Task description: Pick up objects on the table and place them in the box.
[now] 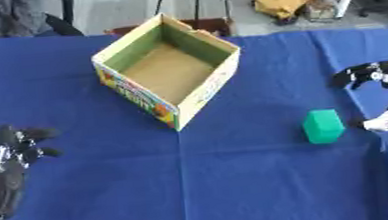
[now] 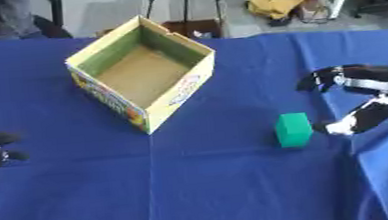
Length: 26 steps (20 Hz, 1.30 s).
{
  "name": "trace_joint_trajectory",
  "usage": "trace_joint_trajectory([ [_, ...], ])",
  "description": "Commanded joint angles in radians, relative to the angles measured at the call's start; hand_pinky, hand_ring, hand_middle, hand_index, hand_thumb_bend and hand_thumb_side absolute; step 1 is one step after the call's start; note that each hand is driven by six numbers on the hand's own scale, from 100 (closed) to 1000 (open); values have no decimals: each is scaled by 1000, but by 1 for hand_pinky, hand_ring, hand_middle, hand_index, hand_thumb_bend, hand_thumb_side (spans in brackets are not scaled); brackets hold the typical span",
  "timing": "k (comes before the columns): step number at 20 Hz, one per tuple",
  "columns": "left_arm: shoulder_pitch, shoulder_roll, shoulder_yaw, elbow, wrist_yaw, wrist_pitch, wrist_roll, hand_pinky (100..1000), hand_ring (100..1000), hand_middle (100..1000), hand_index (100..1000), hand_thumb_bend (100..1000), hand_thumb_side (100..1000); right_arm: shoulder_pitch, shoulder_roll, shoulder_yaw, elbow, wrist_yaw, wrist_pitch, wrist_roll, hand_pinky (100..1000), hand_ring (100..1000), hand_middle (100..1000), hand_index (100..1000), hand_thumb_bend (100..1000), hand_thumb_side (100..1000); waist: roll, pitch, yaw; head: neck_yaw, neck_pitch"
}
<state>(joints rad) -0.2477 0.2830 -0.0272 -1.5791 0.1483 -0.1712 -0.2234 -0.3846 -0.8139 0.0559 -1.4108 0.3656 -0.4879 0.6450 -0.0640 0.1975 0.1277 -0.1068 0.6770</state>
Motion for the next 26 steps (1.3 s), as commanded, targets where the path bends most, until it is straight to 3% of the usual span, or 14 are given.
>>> trace_joint_trajectory([
  [1, -9, 23, 0, -9, -1, -2, -3, 607, 792, 607, 658, 387, 1000, -21, -18, -2, 12, 17, -11, 21, 783, 864, 894, 926, 329, 431, 2, -13, 0, -3, 8],
  [26, -10, 21, -2, -10, -1, -2, -4, 607, 792, 606, 657, 386, 1000, -60, 37, 26, 117, 90, -29, 58, 786, 863, 893, 928, 313, 480, 5, -9, 7, -8, 7],
])
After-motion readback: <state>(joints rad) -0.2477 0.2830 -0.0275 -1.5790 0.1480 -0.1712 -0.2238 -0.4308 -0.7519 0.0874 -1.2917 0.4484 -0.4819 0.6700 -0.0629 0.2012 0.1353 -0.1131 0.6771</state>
